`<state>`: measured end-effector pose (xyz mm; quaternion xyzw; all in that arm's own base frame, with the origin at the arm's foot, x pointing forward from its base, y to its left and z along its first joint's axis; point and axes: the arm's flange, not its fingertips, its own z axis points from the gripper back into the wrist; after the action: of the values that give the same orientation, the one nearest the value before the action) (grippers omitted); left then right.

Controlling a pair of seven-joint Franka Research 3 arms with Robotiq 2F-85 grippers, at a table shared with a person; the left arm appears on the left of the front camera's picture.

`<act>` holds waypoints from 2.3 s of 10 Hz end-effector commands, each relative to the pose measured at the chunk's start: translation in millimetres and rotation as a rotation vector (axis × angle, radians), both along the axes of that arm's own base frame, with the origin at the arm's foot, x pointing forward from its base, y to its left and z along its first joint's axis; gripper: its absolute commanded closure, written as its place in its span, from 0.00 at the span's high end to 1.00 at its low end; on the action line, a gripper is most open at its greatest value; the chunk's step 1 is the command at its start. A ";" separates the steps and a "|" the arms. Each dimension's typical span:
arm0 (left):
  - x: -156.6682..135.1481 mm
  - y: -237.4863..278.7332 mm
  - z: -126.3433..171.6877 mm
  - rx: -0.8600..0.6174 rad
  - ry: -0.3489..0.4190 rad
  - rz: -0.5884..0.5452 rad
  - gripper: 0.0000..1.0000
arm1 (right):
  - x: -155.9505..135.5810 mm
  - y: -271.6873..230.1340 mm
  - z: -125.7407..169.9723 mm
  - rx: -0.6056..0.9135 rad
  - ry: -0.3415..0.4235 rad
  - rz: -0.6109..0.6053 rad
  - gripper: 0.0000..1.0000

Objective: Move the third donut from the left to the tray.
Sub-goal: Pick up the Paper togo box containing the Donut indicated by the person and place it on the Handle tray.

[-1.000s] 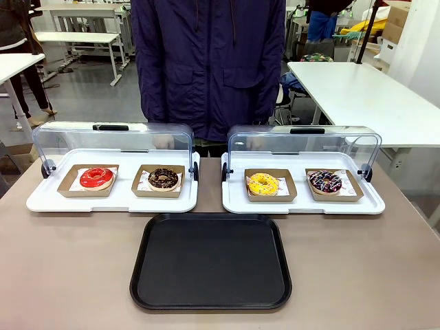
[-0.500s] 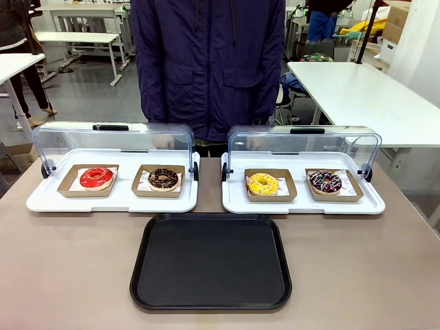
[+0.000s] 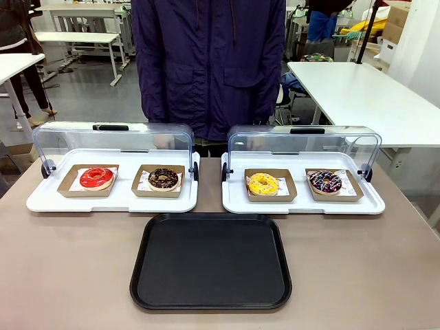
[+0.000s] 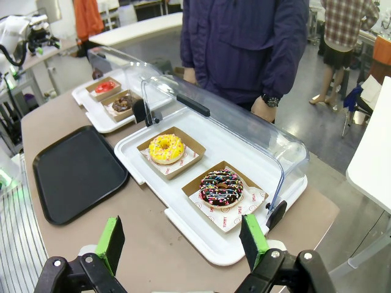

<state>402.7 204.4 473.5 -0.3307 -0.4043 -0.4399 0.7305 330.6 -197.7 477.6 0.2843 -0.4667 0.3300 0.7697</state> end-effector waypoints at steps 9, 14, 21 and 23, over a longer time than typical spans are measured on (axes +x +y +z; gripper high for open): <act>-1.2 0.6 2.3 -0.005 -0.010 -0.012 1.00 | 3.0 -0.6 1.0 0.007 -0.036 0.003 1.00; -1.2 0.6 2.3 -0.005 -0.010 -0.012 1.00 | 3.0 -0.6 1.0 0.007 -0.036 0.003 1.00; -1.2 0.6 2.3 -0.005 -0.010 -0.012 1.00 | 3.0 -0.6 1.0 0.007 -0.036 0.003 1.00; -1.2 0.6 2.3 -0.005 -0.010 -0.012 1.00 | 3.0 -0.6 1.0 0.007 -0.036 0.003 1.00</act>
<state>402.7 204.4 473.5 -0.3307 -0.4043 -0.4399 0.7305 330.6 -197.7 477.6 0.2843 -0.4667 0.3301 0.7697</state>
